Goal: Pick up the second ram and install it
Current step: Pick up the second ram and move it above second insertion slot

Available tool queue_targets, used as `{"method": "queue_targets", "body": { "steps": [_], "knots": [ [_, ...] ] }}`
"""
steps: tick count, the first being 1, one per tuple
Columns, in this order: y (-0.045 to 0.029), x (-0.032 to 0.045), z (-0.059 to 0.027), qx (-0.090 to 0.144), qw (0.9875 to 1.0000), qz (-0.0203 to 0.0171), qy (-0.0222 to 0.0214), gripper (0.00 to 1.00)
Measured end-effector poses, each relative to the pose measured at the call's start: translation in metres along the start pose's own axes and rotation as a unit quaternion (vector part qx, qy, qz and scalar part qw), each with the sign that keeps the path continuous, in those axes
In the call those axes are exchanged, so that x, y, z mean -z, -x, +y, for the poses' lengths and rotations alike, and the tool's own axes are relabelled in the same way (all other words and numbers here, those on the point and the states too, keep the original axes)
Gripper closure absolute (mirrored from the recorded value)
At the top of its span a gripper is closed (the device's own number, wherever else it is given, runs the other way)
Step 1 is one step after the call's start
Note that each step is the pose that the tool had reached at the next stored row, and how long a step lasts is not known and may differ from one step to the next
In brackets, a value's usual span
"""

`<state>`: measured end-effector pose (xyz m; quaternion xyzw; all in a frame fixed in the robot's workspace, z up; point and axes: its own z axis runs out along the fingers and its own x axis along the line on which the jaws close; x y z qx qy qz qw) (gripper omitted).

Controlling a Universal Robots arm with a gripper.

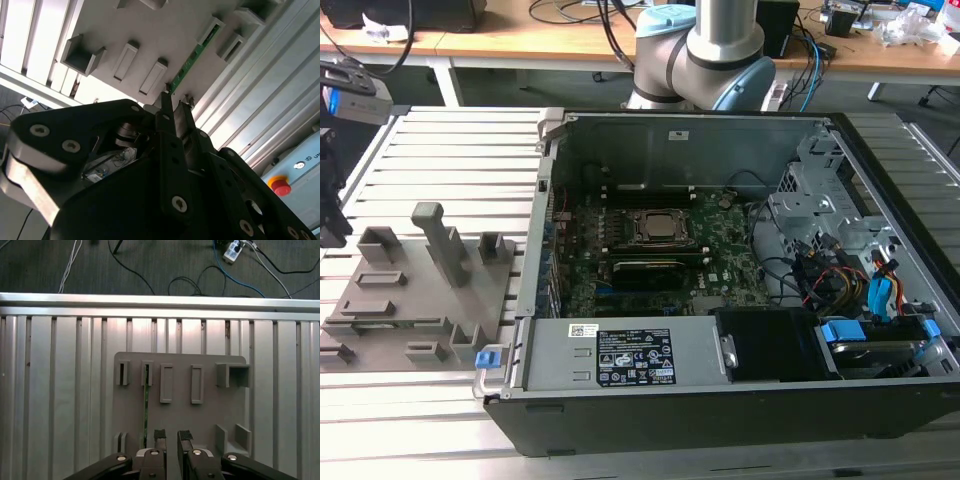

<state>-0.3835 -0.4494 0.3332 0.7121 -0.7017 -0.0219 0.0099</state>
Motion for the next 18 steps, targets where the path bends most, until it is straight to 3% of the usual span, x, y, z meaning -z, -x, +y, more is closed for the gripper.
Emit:
{"method": "queue_targets", "body": {
  "steps": [10,12,18],
  "knots": [
    [-0.0001,-0.007,-0.0003,0.0,1.0,0.0,0.0,0.76],
    [-0.0002,-0.0144,-0.0006,0.0,1.0,0.0,0.0,0.76],
    [-0.0004,-0.0213,-0.001,0.0,1.0,0.0,0.0,0.76]
  ]
}}
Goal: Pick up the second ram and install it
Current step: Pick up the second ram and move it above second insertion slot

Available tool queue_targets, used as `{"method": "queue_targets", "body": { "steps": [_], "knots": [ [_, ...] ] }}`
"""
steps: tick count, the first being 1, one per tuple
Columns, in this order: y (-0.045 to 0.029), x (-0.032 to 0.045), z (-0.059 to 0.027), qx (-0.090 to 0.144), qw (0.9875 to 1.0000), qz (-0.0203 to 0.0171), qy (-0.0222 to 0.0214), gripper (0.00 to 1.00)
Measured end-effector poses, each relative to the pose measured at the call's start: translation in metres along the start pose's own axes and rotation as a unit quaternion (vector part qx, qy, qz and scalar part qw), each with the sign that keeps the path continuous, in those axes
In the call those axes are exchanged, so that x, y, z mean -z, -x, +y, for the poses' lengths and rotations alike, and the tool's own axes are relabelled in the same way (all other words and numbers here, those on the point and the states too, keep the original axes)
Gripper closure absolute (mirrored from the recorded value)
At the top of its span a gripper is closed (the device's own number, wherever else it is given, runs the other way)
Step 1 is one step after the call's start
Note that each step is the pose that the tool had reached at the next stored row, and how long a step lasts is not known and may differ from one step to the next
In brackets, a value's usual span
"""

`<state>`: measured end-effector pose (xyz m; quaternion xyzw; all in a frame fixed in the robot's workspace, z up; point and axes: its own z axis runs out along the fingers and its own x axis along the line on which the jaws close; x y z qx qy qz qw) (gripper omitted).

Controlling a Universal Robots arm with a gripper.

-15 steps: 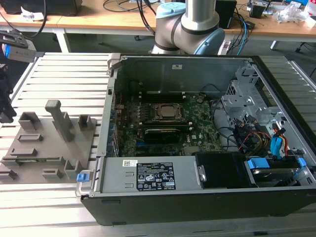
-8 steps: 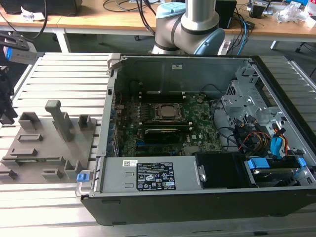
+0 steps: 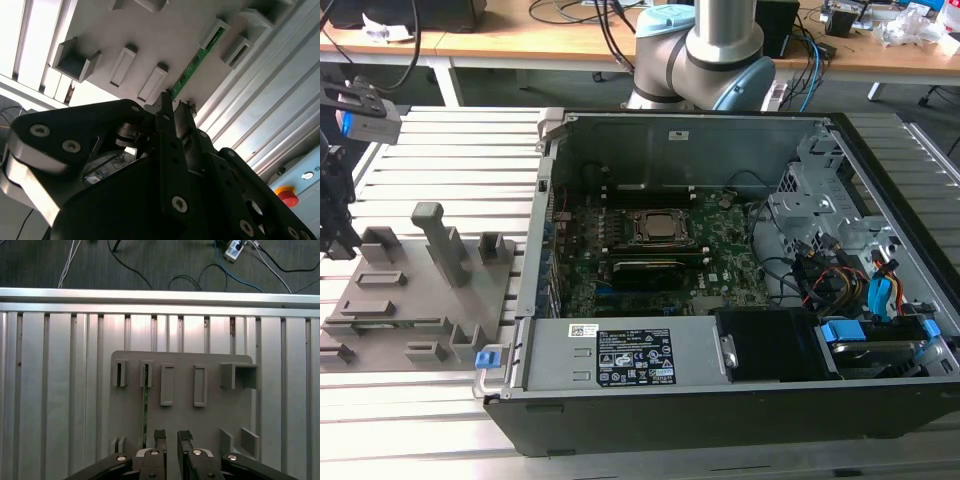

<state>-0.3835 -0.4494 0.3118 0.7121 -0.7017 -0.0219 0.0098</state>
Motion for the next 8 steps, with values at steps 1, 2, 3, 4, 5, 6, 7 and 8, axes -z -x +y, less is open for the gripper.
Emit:
{"method": "queue_targets", "body": {
  "steps": [1,2,3,4,5,6,7,8],
  "knots": [
    [0.0,-0.002,-0.0001,0.0,1.0,0.0,0.0,0.76],
    [0.0,-0.0029,-0.0001,0.0,1.0,0.0,0.0,0.76],
    [0.0,-0.0035,-0.0001,0.0,1.0,0.0,0.0,0.76],
    [-0.0001,-0.0048,-0.0002,0.0,1.0,0.0,0.0,0.76],
    [-0.0001,-0.0062,-0.0003,0.0,1.0,0.0,0.0,0.76],
    [-0.0001,-0.0068,-0.0003,0.0,1.0,0.0,0.0,0.76],
    [-0.0001,-0.0074,-0.0003,0.0,1.0,0.0,0.0,0.76],
    [-0.0001,-0.0085,-0.0004,0.0,1.0,0.0,0.0,0.76]
  ]
}}
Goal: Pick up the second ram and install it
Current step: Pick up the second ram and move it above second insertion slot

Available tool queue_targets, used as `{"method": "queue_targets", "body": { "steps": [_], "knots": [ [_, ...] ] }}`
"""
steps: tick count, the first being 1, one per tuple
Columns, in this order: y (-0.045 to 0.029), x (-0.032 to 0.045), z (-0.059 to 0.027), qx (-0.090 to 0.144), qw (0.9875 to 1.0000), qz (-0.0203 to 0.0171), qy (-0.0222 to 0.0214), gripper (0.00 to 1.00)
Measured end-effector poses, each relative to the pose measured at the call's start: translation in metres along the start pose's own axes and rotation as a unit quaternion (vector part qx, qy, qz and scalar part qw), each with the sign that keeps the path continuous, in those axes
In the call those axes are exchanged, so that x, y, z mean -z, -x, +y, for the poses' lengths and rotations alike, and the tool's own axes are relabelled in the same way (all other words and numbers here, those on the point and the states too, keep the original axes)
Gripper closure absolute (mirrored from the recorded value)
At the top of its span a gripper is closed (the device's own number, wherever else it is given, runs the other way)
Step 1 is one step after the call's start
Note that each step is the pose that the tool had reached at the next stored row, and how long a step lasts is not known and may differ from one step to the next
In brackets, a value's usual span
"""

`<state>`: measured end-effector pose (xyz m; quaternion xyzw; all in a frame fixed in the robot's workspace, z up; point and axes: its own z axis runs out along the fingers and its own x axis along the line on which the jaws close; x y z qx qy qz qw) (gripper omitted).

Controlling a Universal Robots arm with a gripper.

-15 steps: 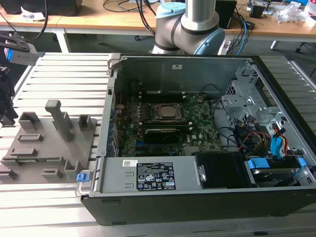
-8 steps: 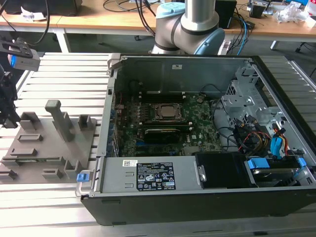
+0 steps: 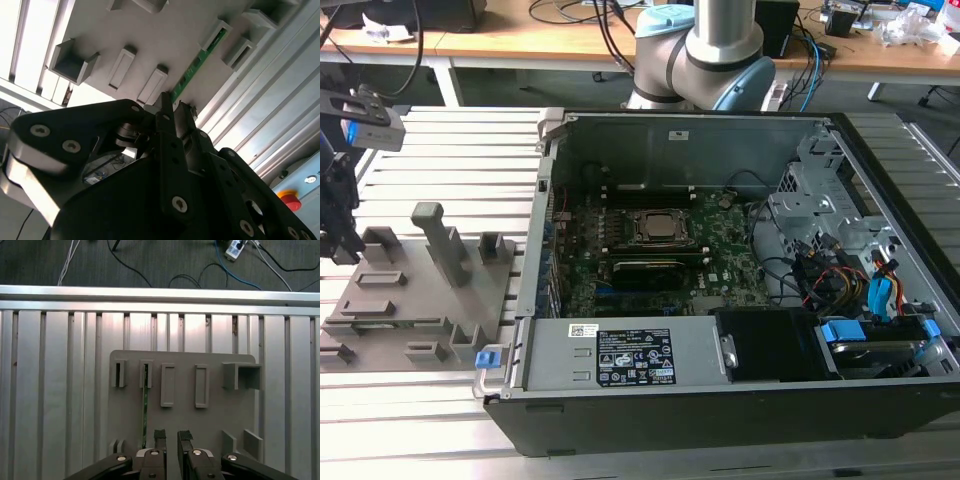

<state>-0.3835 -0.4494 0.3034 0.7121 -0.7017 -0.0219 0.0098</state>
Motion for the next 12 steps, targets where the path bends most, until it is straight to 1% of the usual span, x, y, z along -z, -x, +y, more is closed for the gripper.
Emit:
{"method": "queue_targets", "body": {
  "steps": [7,12],
  "knots": [
    [-0.0001,-0.0067,-0.0003,0.0,1.0,0.0,0.0,0.76],
    [-0.0003,-0.0151,-0.0006,0.0,1.0,0.0,0.0,0.76]
  ]
}}
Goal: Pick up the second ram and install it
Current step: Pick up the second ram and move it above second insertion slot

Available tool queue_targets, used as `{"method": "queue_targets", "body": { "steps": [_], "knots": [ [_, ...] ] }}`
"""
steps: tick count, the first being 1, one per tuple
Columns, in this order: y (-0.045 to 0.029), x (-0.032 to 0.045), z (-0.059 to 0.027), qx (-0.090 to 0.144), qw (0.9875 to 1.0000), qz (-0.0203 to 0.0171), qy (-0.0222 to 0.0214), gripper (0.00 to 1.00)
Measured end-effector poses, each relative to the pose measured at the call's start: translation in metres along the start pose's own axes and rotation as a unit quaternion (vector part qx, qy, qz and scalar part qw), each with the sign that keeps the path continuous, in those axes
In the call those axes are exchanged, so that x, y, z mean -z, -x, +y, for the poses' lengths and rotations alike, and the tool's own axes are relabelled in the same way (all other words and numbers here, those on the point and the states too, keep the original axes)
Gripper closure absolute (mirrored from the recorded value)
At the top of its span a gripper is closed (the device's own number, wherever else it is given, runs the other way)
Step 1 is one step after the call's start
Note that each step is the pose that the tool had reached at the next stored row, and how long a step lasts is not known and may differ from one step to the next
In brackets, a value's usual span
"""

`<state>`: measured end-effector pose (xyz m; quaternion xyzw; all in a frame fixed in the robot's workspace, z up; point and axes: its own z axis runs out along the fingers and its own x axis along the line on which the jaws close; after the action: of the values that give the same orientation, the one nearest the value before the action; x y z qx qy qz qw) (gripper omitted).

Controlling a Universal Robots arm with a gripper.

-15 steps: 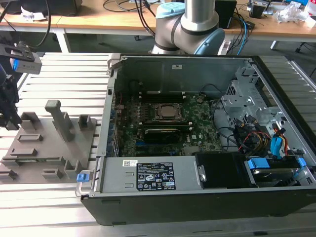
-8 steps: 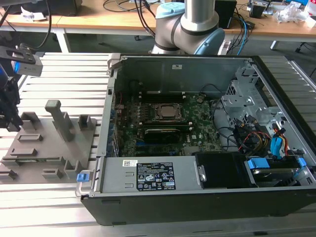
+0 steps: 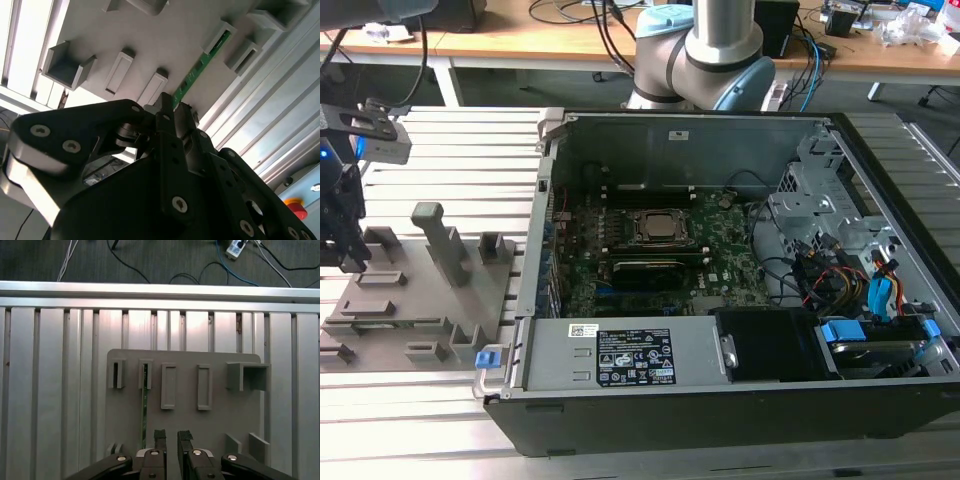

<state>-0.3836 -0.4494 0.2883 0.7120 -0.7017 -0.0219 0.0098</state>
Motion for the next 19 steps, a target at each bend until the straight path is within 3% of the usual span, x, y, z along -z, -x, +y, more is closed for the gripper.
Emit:
{"method": "queue_targets", "body": {
  "steps": [19],
  "knots": [
    [-0.0009,-0.018,-0.0008,0.0,1.0,0.0,0.0,0.76]
  ]
}}
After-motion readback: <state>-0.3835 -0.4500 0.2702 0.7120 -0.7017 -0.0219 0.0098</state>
